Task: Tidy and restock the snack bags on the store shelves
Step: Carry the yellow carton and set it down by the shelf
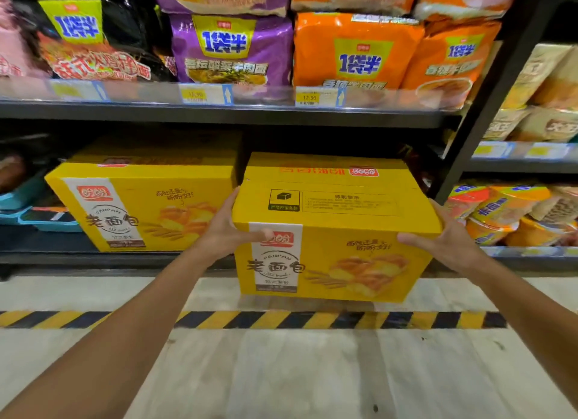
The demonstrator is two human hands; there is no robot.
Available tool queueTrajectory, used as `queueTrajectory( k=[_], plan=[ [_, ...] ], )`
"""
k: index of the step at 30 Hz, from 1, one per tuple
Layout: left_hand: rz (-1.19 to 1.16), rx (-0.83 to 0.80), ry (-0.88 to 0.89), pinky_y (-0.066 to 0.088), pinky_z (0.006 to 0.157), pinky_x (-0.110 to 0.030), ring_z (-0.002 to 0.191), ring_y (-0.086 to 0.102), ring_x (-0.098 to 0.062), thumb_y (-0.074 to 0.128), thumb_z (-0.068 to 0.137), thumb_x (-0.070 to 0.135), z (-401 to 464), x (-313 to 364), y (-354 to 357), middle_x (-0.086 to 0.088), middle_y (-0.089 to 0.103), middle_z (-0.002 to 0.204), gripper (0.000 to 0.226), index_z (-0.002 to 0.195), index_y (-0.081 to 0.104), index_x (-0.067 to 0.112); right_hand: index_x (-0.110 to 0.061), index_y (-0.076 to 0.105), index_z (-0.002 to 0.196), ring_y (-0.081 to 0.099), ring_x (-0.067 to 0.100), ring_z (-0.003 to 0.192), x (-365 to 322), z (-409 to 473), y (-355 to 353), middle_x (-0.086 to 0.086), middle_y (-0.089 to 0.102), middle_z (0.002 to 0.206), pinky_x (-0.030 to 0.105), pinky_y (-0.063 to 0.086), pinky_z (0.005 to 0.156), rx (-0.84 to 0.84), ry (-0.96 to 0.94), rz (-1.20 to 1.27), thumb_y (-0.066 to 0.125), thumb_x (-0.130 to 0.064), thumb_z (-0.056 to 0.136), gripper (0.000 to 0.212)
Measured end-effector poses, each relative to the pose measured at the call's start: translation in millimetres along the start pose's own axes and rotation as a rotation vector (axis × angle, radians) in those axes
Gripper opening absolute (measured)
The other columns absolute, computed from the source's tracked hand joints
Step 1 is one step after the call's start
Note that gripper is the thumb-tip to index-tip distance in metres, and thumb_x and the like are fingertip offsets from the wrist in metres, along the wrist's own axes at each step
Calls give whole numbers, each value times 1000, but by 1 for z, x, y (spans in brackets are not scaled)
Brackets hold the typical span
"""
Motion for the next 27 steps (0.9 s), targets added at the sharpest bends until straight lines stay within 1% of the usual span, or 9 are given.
queueTrajectory(
  k=[3, 5, 7, 9, 10, 12, 15, 19, 27],
  plan=[
    [123, 68, -4, 54, 102, -47, 137, 52, -26, 92, 59, 32, 10, 9, 5, 1, 52, 150, 125, 161, 20, 32, -25, 43, 149, 59, 26, 124, -1, 11, -4, -4, 63, 129, 46, 54, 97, 122, -9, -86, 83, -45, 67, 93],
    [308, 196, 106, 43, 113, -45, 147, 38, -23, 90, 71, 31, 6, 23, 12, 1, 39, 160, 114, 162, 20, 28, -20, 34, 157, 40, 30, 145, -1, 5, -9, 7, 44, 156, 51, 39, 113, 377, -38, -301, 82, -49, 77, 98],
    [653, 315, 312, 24, 124, -46, 157, 10, -21, 83, 83, 32, -10, 39, 27, 2, 13, 171, 105, 163, 15, 29, -16, 27, 160, 17, 30, 156, -12, -9, 2, 8, 22, 169, 52, 20, 124, 542, -242, -515, 76, -41, 90, 89],
    [1006, 269, 559, 6, 128, -49, 157, -13, -23, 76, 91, 21, -24, 38, 61, -3, -1, 173, 100, 165, 9, 27, -16, 23, 163, 5, 30, 160, -11, -19, 32, 7, 12, 172, 56, 12, 127, 474, -444, -666, 62, -43, 100, 79],
    [1128, 225, 662, 2, 129, -52, 158, -15, -26, 72, 94, 20, -28, 29, 78, -6, -4, 173, 97, 165, 6, 25, -16, 21, 164, 0, 32, 160, -3, -20, 47, 7, 7, 173, 60, 10, 126, 419, -493, -745, 55, -49, 101, 79],
    [1230, 194, 753, 5, 127, -57, 159, -7, -32, 57, 103, 37, -29, 11, 97, -10, -6, 173, 85, 165, 1, 23, -15, 15, 165, -6, 38, 159, 13, -18, 60, 10, 1, 173, 65, 9, 124, 363, -493, -863, 51, -55, 95, 88],
    [1265, 226, 744, 4, 125, -59, 159, -5, -36, 42, 102, 60, -11, 3, 97, -12, -6, 172, 85, 165, 1, 21, -14, 11, 165, -9, 42, 158, 15, -5, 59, 13, -3, 173, 67, 11, 123, 358, -479, -950, 65, -48, 84, 103],
    [1303, 218, 739, -2, 125, -60, 158, -9, -38, 43, 97, 68, 21, 1, 96, -15, -9, 172, 94, 165, 0, 19, -16, 2, 166, -13, 42, 157, 15, 23, 60, 13, -7, 173, 64, 11, 124, 306, -420, -1030, 84, -48, 74, 127],
    [1359, 85, 671, -8, 124, -61, 154, -24, -38, 51, 93, 69, 74, 1, 84, -13, -25, 168, 109, 160, -23, 24, -23, -20, 161, -31, 38, 152, 12, 65, 67, 8, -30, 168, 58, -2, 126, 147, -235, -1076, 78, -60, 75, 136]
  ],
)
Point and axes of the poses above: each hand's wrist, its own z-axis towards the middle knuckle, its own y-axis out of the palm, x = y × z, the point moved 7 cm from there along z, towards the middle knuckle
